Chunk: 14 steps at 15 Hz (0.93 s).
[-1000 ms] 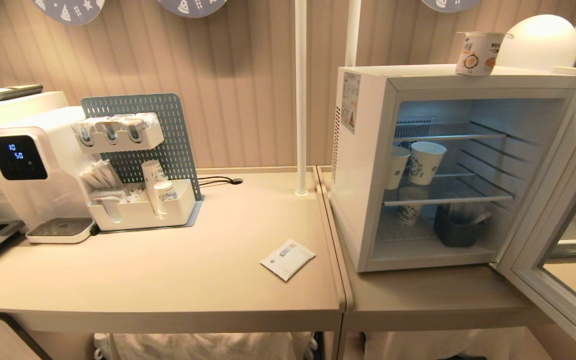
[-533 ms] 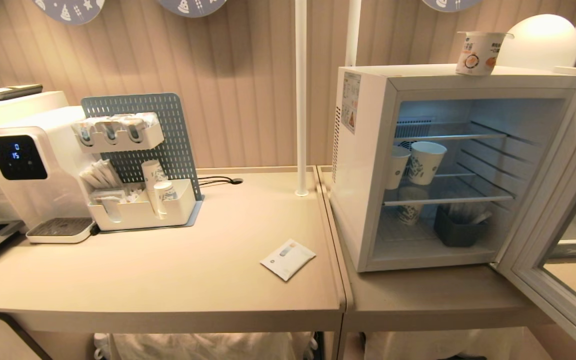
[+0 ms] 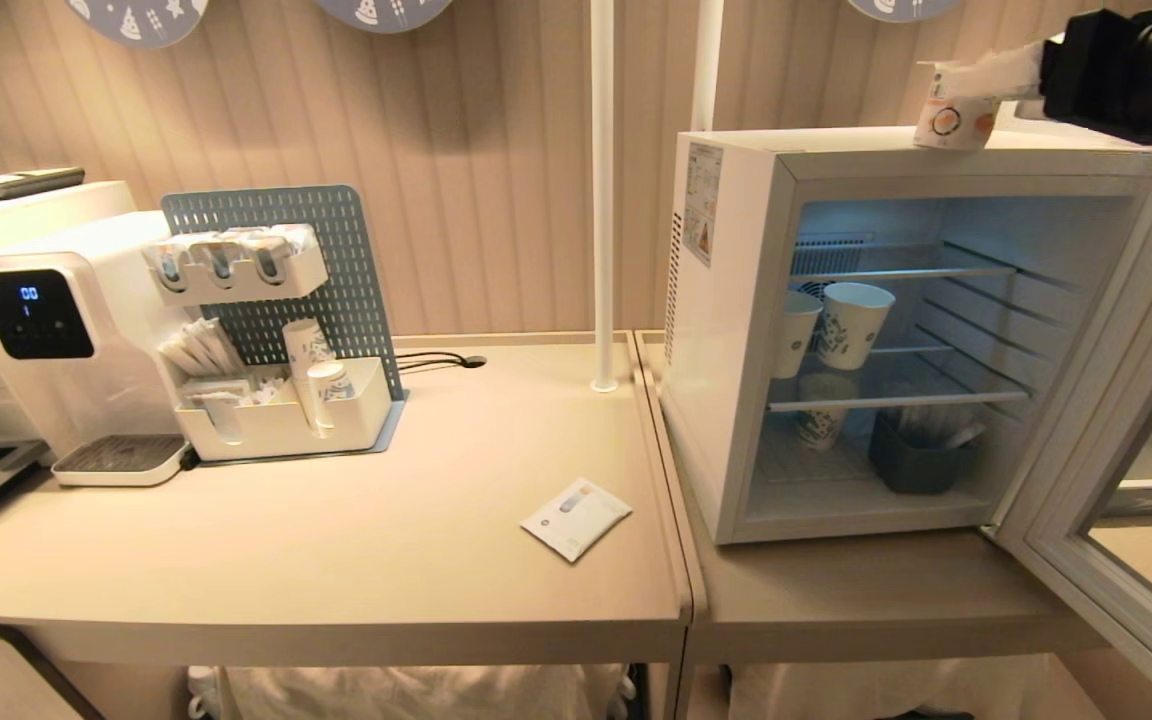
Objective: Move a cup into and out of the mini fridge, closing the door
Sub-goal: Put the yoghurt in the freezer
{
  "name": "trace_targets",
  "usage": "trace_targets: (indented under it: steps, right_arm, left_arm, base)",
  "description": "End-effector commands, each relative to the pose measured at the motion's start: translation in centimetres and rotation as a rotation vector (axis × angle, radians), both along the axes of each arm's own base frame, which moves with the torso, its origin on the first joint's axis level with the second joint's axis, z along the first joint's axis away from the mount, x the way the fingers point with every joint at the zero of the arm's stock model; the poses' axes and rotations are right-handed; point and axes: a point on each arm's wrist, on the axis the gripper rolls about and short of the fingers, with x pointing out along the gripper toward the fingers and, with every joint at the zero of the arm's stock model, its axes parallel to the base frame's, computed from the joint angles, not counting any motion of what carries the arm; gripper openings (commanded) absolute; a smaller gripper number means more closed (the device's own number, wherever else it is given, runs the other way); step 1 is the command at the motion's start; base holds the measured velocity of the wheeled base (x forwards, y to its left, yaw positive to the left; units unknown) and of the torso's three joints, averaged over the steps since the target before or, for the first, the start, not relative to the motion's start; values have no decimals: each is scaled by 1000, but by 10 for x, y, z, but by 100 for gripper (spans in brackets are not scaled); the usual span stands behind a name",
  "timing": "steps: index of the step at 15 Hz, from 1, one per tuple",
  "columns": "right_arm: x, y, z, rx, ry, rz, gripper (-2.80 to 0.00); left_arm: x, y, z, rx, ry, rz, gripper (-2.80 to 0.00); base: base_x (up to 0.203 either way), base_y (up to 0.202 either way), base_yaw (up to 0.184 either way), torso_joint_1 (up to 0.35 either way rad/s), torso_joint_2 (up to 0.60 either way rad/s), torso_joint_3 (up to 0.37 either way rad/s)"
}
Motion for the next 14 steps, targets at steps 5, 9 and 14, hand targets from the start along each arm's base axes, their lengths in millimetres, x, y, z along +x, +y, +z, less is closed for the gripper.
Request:
trace_targets:
  steps: [5, 9, 14]
  right_arm:
    - [39, 5, -14, 13, 52, -1, 0]
    - [51, -2, -13, 14, 41, -27, 0]
    - [66, -6, -22, 13, 41, -40, 0]
  left_arm:
    - [0, 0, 0, -3, 0, 3, -280]
    - [0, 0, 0, -5, -1, 3, -280]
    - [0, 0, 0, -5, -1, 3, -280]
  base:
    - [0, 0, 0, 0, 0, 0]
    - [0, 0, 0, 0, 0, 0]
    - [0, 0, 0, 0, 0, 0]
